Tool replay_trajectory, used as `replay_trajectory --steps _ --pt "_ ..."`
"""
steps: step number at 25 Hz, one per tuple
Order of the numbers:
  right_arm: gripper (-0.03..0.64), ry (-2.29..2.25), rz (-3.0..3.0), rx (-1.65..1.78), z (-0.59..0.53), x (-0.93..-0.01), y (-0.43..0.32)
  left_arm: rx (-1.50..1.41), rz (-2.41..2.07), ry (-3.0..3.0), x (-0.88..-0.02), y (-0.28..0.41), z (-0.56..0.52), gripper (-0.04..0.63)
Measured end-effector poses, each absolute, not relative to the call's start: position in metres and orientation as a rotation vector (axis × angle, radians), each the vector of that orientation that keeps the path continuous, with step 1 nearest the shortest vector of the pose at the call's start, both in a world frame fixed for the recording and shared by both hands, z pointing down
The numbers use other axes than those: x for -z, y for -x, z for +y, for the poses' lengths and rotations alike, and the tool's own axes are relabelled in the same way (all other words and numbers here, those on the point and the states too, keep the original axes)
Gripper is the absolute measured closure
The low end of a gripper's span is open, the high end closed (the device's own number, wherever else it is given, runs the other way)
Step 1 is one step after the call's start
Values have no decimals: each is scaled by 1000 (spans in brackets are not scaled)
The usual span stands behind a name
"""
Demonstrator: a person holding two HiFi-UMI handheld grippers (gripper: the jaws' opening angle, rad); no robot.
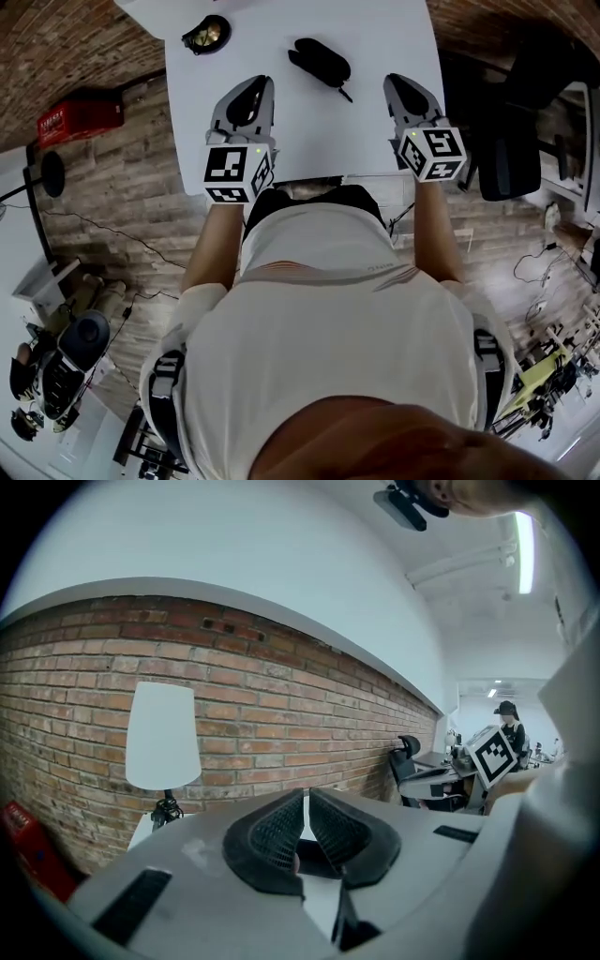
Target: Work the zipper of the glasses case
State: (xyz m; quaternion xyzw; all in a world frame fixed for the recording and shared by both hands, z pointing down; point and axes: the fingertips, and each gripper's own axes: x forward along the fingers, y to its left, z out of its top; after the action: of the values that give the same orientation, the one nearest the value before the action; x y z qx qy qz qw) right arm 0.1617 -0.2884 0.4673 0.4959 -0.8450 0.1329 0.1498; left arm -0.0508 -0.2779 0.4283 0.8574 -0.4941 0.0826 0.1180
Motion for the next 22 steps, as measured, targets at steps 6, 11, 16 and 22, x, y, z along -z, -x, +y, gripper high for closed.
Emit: replay_trajectory --steps 6,11,16,22 --pt "390 -1183 -2412 -428 -300 -513 -138 -293 -1499 -2466 -438 55 -276 565" --pt "183 -965 -2314 -449 -303 -573 -115 -310 -1527 -2422 -443 56 -270 565" --pt "97 -849 -2204 -445 -320 -638 -99 -316 -1534 -2407 -451 61 -275 565" --pt "86 -762 -2135 -472 -335 -685 -87 -347 -1548 -2373 -457 67 -271 565"
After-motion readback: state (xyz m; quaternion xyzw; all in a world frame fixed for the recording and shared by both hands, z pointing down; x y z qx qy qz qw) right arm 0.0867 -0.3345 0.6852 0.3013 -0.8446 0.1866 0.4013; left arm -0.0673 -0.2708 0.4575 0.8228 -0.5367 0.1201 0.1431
